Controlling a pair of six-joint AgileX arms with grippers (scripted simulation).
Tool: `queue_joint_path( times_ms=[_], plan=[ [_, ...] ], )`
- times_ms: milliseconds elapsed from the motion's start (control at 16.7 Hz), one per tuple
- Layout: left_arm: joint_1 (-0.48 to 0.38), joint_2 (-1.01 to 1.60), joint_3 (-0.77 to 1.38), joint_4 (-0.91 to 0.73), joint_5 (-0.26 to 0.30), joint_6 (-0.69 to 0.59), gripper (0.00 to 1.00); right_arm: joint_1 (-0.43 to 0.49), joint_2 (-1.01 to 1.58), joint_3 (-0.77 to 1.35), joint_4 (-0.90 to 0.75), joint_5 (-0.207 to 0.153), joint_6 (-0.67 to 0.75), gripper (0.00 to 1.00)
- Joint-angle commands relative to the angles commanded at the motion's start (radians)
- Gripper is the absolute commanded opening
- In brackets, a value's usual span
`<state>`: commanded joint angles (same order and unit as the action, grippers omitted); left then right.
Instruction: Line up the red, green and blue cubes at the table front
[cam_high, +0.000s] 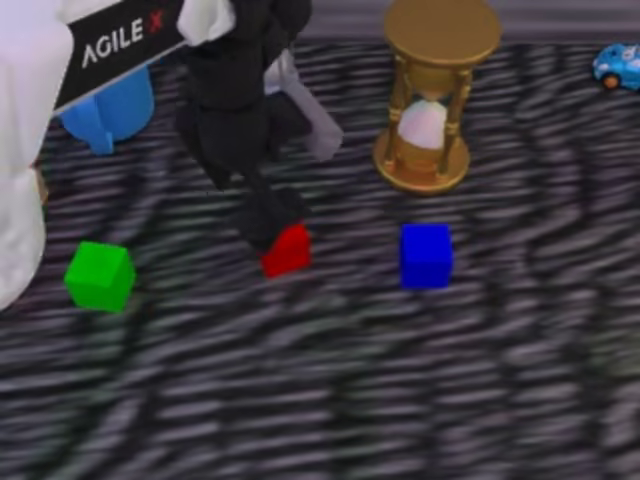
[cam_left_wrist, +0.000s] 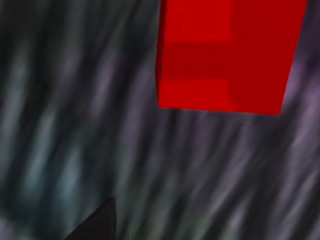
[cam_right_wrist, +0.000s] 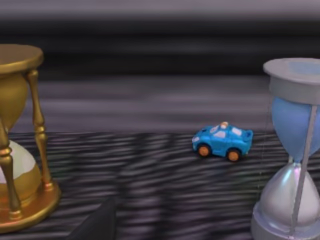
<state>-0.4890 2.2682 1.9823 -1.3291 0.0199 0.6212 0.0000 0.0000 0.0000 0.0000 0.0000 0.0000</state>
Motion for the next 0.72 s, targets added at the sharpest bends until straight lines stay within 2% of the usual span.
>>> queue_joint_path(
  times_ms=[240, 720],
  plan=[
    [-0.017, 0.112, 0.155, -0.004, -0.013, 0.038, 1.00, 0.000, 0.000, 0.000, 0.000, 0.000, 0.000, 1.00],
    [-0.015, 0.122, 0.150, 0.015, -0.015, 0.043, 1.00, 0.000, 0.000, 0.000, 0.000, 0.000, 0.000, 1.00]
  ],
)
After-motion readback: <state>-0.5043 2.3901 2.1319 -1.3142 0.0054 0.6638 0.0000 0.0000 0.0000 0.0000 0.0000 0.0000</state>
